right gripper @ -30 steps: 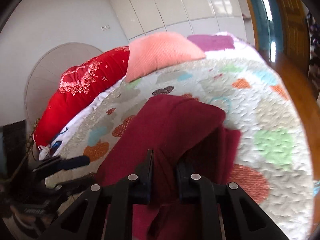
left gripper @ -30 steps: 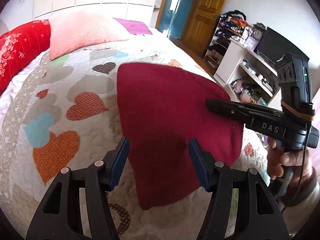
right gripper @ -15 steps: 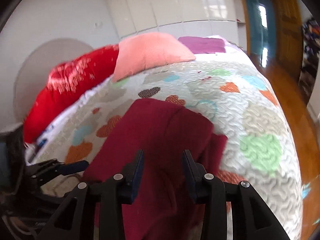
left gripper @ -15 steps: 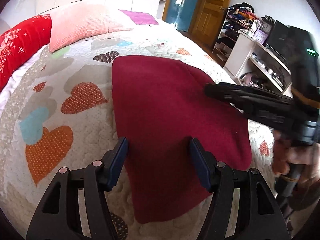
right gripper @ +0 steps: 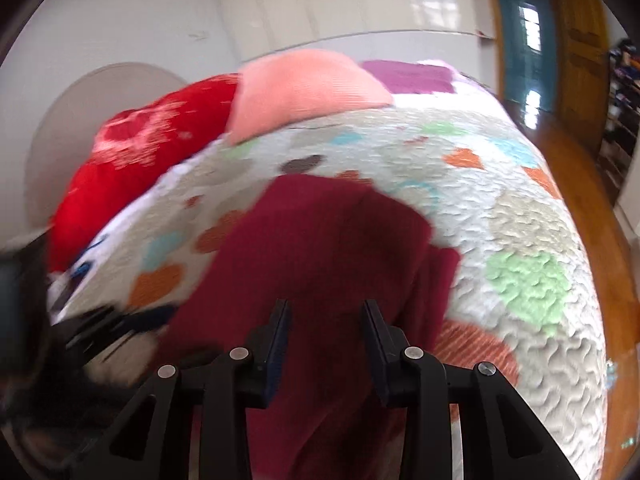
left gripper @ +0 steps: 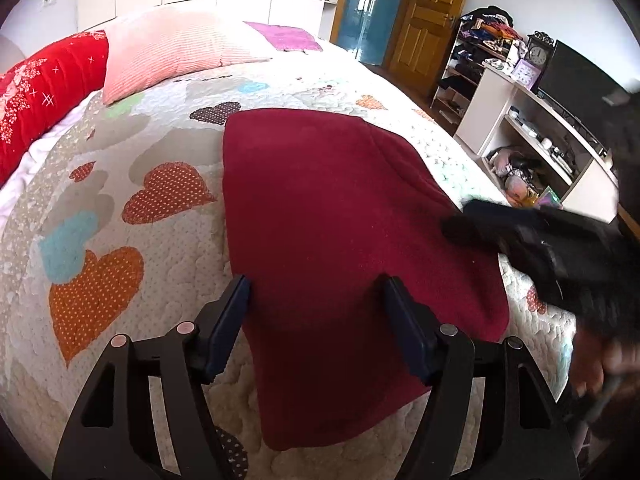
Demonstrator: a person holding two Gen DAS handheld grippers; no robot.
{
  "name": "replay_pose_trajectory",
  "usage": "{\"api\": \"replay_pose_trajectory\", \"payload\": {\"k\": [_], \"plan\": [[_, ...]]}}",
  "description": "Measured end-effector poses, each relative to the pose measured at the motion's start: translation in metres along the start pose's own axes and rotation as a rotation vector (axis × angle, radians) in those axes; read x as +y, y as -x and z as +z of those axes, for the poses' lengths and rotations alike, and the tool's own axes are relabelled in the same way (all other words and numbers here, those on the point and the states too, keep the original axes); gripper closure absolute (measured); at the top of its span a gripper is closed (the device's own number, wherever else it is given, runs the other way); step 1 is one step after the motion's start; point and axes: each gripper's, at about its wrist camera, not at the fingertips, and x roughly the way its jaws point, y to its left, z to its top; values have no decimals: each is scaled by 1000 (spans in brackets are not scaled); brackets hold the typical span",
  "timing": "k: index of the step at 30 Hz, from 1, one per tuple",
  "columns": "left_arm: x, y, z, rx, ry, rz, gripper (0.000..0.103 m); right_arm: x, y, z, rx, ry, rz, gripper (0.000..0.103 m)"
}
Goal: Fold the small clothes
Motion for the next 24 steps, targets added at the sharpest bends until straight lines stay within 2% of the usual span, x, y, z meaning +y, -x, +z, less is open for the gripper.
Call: {"api": "replay_pose_trajectory", "payload": {"k": [2,3,4,5,8,12,17,20,24], "plan": [[-1,0,-1,-1,-2,3,34,10,5,-16,11,49,-25,69],[-1,0,-2,2,-2,6,33,13,2,-24,29,70,-61,69],[-2,0,-3,9,-3,9,33,12,-6,-35,67,97,-141,69],[-3,1,-4,13,-5,14,33,8,-12,-43,90,97,-168,69],[-4,9,-6,19,-5,16,33,-1,-7,-51,79,24,-125,69],[5,30,-4,-32,39,-1,33,0,16,-48,27,8,-120,66],[16,37,-2,-34,74,15,33,-18,37,-44,-64,-168,-33,34],[17,36,-1,-31,77,28,33,-20,37,-41,-64,-210,-30,34],[14,37,1,-51,75,51,33,-5,36,-36,-52,-161,-71,34]]}}
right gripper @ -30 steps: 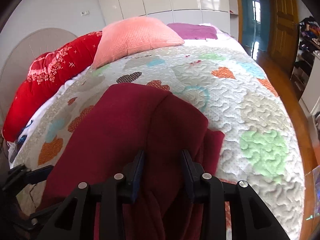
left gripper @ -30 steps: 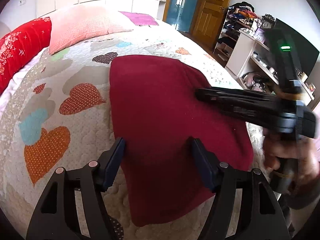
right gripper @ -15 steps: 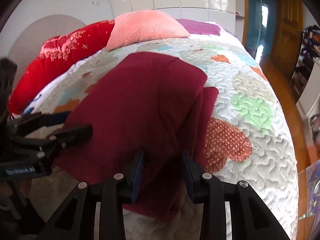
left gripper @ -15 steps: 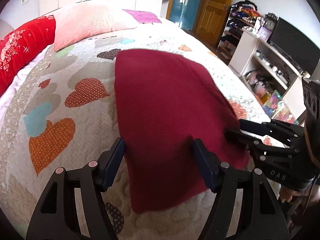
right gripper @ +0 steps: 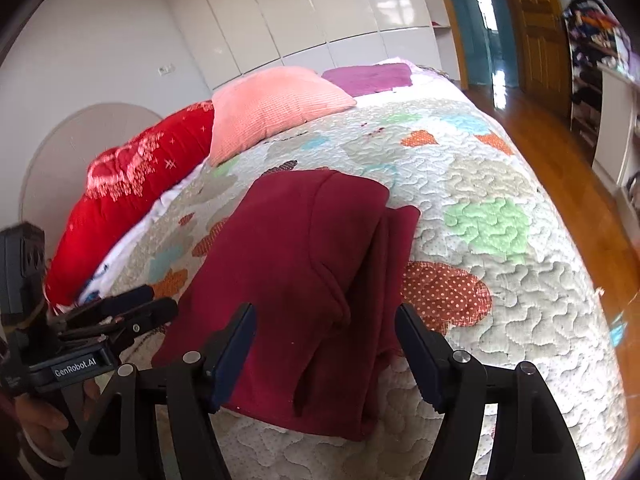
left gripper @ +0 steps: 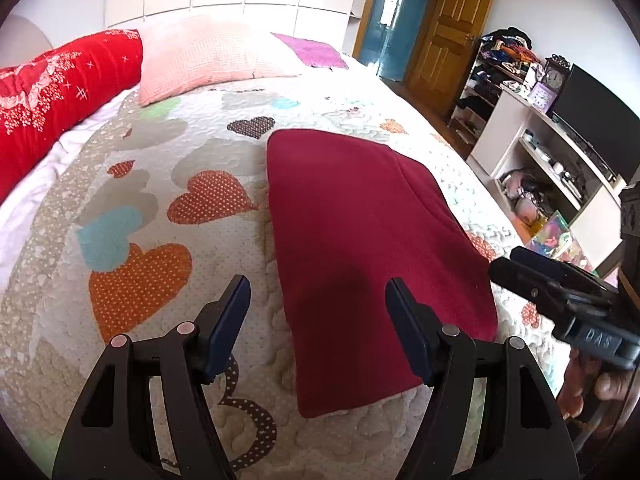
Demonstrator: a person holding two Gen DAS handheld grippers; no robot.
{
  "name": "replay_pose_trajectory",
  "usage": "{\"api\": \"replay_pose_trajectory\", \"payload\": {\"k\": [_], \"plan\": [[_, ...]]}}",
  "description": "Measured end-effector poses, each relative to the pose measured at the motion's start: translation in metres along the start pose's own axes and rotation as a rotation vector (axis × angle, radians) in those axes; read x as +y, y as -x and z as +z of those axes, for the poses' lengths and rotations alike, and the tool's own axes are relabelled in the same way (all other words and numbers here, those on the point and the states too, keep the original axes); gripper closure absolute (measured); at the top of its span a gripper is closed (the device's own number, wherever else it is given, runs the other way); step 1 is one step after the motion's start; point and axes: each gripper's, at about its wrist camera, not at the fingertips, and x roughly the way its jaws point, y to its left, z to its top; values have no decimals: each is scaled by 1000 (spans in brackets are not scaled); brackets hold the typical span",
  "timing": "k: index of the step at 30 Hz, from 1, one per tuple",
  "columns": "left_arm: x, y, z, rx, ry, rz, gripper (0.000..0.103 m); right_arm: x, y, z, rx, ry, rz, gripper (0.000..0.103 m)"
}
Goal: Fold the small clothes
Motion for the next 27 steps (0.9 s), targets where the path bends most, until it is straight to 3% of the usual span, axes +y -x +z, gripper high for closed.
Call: {"api": "replay_pose_trajectory", "payload": {"k": [8,11,16,20,26,27], "plan": [[-3,0,1,-35,8,43,33,21,-3,1,-34,51,-93,34],[5,-2,1,-28,44,22,33,16,-3,2,-43,53,-114,34],[23,-19,3,8,122,-69,20,-14,-17,5,-11,-31,-59,19],[30,-43,7,66,166,-172,18,-41,-49,7,46,-124,-10,18],[29,-77,10,127,221,-299,17,-64,-89,14,81,-245,187,18],[28,-77,10,124,216,-300,20,-63,-92,14,75,-247,203,22]]}}
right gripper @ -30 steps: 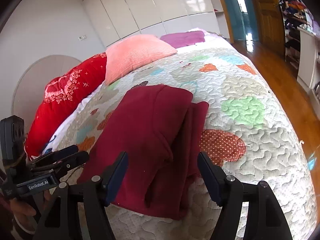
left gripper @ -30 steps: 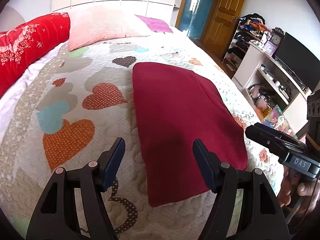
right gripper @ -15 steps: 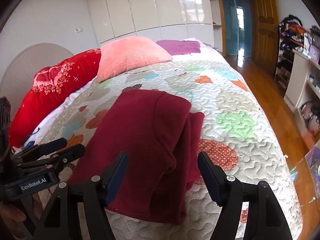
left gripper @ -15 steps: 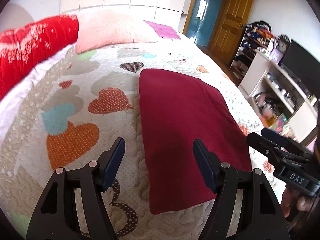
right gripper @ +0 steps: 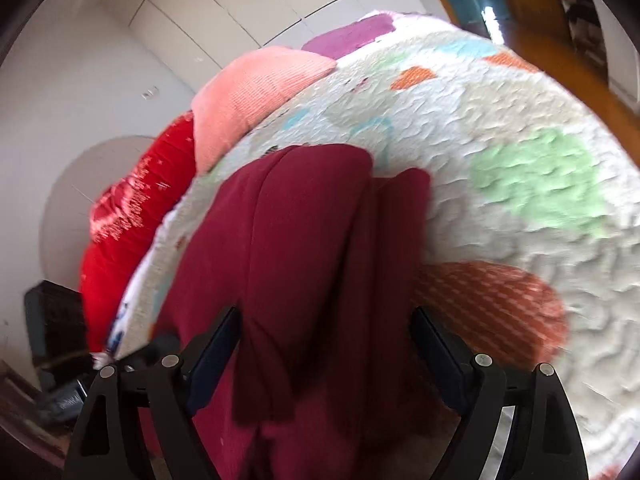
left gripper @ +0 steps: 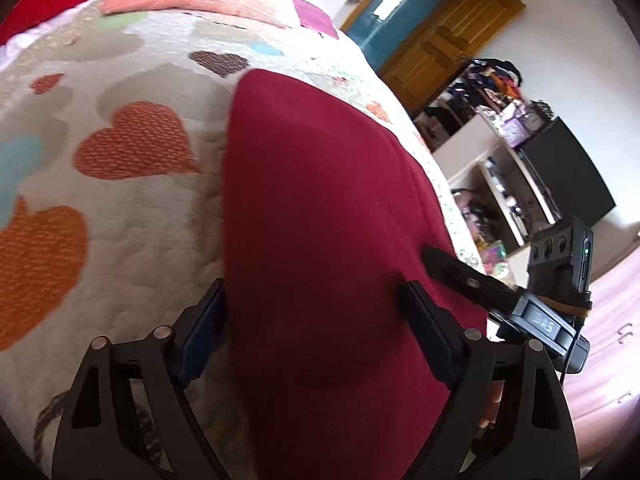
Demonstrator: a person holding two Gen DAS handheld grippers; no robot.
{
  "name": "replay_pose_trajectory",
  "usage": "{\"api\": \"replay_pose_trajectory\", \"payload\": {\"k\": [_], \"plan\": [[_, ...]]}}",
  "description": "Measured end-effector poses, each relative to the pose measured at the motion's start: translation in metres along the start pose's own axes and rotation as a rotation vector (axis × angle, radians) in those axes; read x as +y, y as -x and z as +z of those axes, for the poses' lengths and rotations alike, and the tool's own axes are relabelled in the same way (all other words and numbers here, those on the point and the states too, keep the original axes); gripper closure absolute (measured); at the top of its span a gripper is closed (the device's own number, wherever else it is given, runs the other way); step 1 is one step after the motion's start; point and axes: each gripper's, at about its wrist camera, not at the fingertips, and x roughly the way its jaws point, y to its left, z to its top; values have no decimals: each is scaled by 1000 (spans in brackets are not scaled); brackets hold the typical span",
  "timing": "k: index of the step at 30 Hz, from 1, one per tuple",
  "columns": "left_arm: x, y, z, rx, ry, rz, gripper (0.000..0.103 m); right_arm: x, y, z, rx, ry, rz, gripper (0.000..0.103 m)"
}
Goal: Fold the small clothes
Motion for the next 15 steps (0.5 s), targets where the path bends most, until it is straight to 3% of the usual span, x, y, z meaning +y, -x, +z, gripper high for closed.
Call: {"api": "replay_pose_trajectory", "payload": {"k": [1,3,5,11,15], "plan": [[-1,1,-1,-6,-4,6,24,4,-2,0,-1,13,20,39],[-4,12,-2,-19,-19,3,38,19,0,0,-12,67,-19,46],[-7,29,-1,-25,-28,11,40,39,7,-1,-32,143,-60,55],[-2,85,-10,-97,-75,125,40,78,11,-6,-35,148,73,59],[24,81,-21,-45,-18,194,40,101,-21,-17,31,188,41,51]]}}
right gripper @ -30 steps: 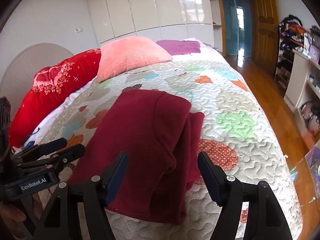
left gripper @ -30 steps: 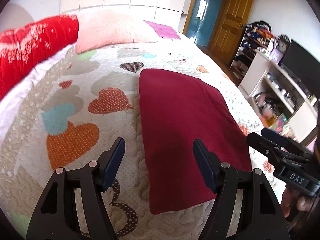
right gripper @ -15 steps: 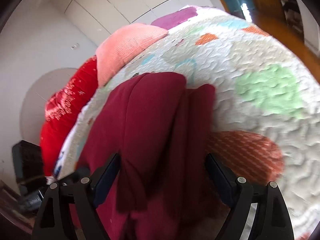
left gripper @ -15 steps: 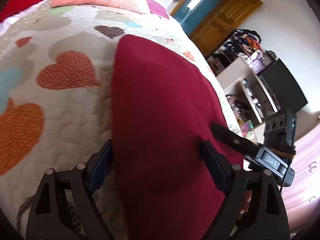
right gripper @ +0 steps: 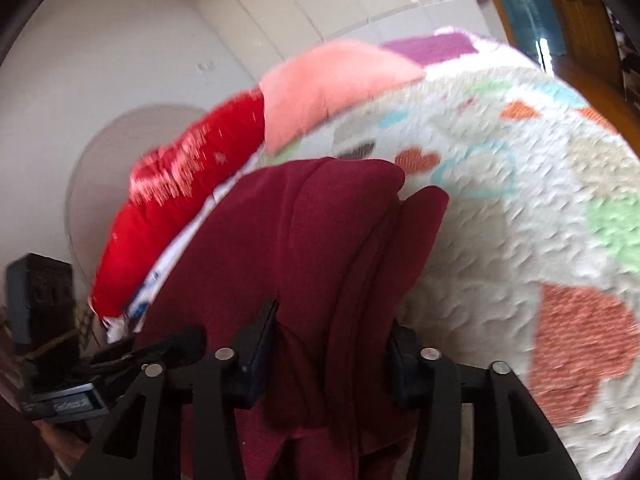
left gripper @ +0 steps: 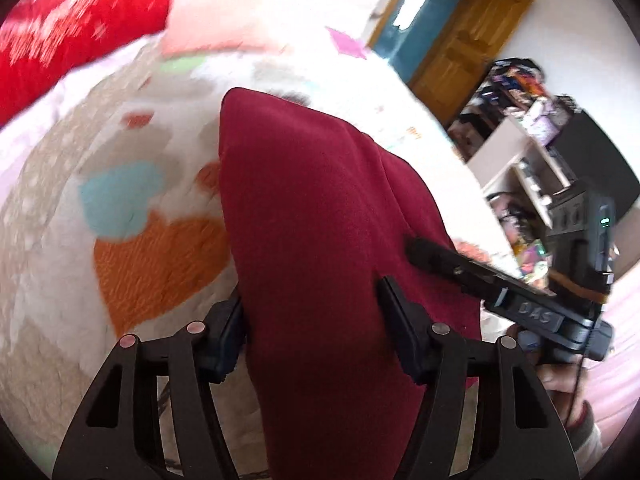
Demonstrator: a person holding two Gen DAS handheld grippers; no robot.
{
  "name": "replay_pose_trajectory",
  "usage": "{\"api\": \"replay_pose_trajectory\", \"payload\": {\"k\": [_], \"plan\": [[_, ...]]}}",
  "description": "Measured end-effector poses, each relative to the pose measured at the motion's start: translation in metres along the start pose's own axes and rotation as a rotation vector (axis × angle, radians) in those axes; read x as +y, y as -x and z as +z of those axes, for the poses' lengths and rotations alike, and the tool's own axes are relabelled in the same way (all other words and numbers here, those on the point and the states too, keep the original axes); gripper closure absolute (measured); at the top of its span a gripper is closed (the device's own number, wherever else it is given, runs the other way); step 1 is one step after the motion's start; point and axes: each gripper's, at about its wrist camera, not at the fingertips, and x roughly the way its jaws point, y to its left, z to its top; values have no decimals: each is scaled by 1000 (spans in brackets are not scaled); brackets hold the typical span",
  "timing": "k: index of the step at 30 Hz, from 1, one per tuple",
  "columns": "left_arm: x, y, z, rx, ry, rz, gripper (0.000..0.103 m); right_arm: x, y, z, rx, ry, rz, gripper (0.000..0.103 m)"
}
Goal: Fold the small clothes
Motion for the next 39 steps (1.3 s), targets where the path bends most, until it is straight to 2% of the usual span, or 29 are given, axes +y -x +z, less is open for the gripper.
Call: {"api": "replay_pose_trajectory", "payload": {"k": [2,5,8,10,13,15,16,19,22,24,28,30,39], "plan": [[10,-4,-7,0,39,-16,37,5,-8,-3,21,25,-85,46],[11,1,-9,-21,38,-4,35,15,14,-6,-41,77,-142,44],[6,-1,-10,-24,33,11,33,32,40,-5,-97,137,-121,44],[4,0,-9,-33,27,31,33,53,44,-10,-100,226,-107,45],[2,10,-11,-71,0,85,33,65,22,-22,-29,306,-172,58],[1,18,-11,-99,-24,148,32,57,-4,-34,60,313,-227,59],[1,23,-11,-113,-36,176,32,52,-11,-39,74,298,-225,59],[1,39,-13,-177,-53,253,32,50,1,-36,37,252,-209,59],[1,50,-15,-227,-42,274,32,60,19,-35,-13,283,-228,59],[-1,57,-17,-256,-40,298,32,70,33,-36,-67,298,-232,54],[-9,68,-18,-292,-70,348,32,86,56,-37,-148,285,-233,53],[-12,73,-20,-303,-74,353,32,94,62,-38,-179,306,-269,52],[-22,83,-23,-348,-97,372,32,97,63,-39,-186,295,-279,46]]}}
